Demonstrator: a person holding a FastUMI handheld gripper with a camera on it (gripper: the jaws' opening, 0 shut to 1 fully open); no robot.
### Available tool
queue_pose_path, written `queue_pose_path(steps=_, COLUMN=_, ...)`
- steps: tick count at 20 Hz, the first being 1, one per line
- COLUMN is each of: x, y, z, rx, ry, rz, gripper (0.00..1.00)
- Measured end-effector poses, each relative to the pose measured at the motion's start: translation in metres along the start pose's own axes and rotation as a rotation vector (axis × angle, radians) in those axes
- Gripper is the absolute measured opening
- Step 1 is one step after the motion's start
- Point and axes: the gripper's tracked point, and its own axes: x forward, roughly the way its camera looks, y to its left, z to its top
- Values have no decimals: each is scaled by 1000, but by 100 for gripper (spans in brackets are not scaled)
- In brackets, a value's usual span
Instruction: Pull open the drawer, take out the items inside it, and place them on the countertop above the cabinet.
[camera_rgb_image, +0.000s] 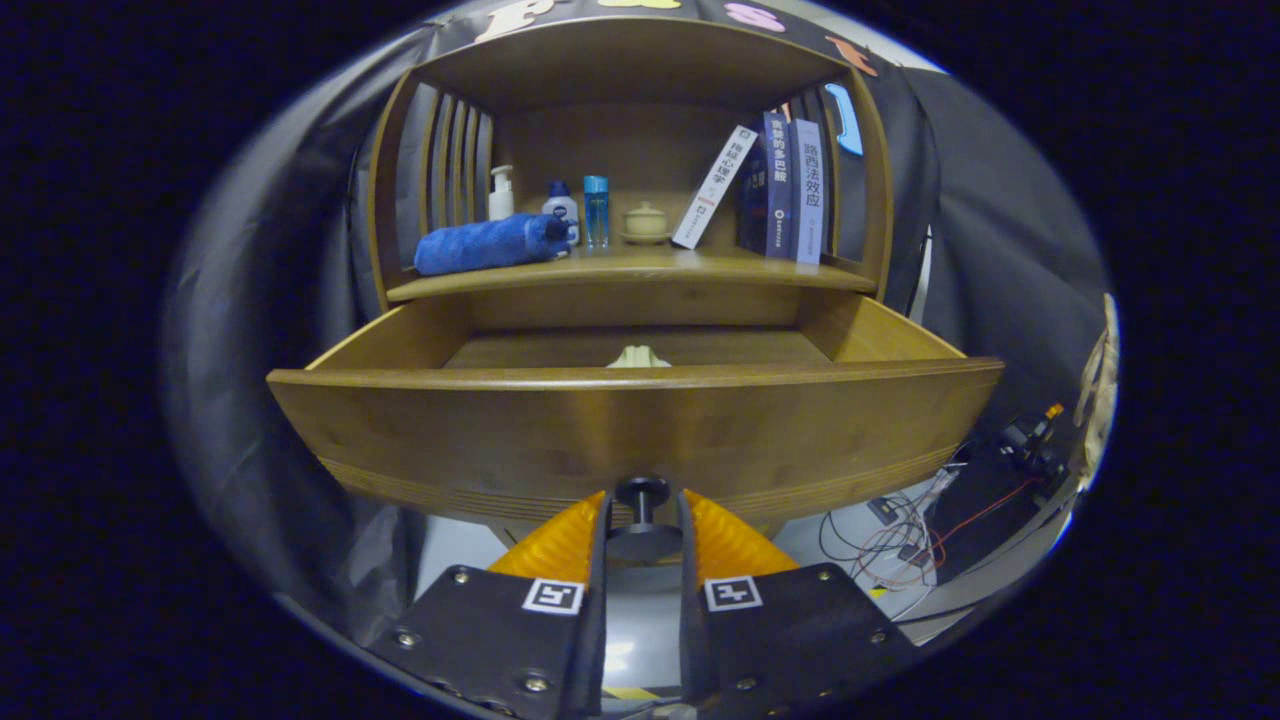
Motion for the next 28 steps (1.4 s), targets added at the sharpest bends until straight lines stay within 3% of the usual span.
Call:
queue_pose_path(steps=4, x=-18, y=6, z=25, rx=-6, ry=-74, rz=54, gripper=46)
queue_pose_path(steps=8, x=-32, y=10, z=78, rx=-11, ry=-172, rz=58, gripper=46)
queue_pose_path(steps=13, x=-10, y=16, z=134, rx=27, ry=-237, rz=60, gripper=46)
queue_pose_path(steps=16, x=27, y=6, z=133, rx=42, ry=-131, rz=10, gripper=46)
queue_pose_path(steps=20, x=73, y=11, z=110, rx=55, ry=53, rz=15, gripper=46)
queue_pose_path(steps=24, x=101, y=16, z=83, rx=58, ry=225, rz=32, gripper=46)
queue_pose_path(steps=28, x=117, y=8, z=56, rx=27, ry=356, rz=-11, gripper=46)
